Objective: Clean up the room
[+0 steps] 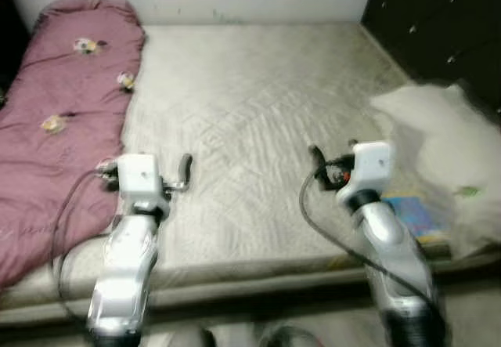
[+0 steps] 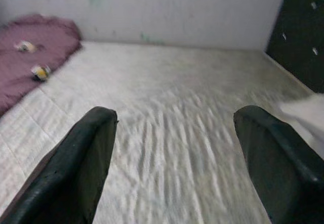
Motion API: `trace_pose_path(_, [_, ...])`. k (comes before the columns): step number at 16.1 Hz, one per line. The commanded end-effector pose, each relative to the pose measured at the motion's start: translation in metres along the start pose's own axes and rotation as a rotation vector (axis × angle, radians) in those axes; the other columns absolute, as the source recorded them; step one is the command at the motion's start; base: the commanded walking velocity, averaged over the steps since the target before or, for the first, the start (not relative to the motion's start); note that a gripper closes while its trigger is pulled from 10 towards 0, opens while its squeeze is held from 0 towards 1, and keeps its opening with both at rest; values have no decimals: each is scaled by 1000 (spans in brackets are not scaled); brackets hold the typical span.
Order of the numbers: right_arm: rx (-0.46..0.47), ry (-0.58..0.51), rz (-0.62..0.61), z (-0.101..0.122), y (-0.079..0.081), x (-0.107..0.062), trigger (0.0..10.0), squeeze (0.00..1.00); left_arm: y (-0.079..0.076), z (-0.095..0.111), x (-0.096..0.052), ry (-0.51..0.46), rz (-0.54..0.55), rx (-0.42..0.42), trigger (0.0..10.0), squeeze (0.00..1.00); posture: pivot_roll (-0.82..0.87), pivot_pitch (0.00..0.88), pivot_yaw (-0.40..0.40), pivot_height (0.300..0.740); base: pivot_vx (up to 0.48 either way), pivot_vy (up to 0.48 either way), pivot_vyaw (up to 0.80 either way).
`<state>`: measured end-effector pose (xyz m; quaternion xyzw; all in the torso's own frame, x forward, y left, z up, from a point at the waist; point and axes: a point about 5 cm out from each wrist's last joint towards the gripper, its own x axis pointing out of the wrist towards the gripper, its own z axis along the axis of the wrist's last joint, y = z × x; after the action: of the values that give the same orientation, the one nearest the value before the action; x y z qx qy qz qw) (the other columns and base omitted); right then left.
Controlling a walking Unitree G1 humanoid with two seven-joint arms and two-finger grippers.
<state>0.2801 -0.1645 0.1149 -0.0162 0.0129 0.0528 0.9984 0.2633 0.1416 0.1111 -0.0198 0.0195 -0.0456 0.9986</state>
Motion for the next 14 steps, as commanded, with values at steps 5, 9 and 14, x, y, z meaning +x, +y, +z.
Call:
trace_pose_path(5, [-6,-26,16,5,4,2,10000,0,4,1,-2,-4,8,12,10000,0,4,0,-36,740,0,192,0])
trace_pose_path(9, [-58,-31,36,5,6,0,10000,0,1,0,-3,5,6,-1,10000,0,4,0,-39,740,0,480,0])
trace_pose_path(14, [-51,-30,26,5,5,0,10000,0,2,1,-2,3,5,-6,10000,0,0,0,-36,740,0,480,0])
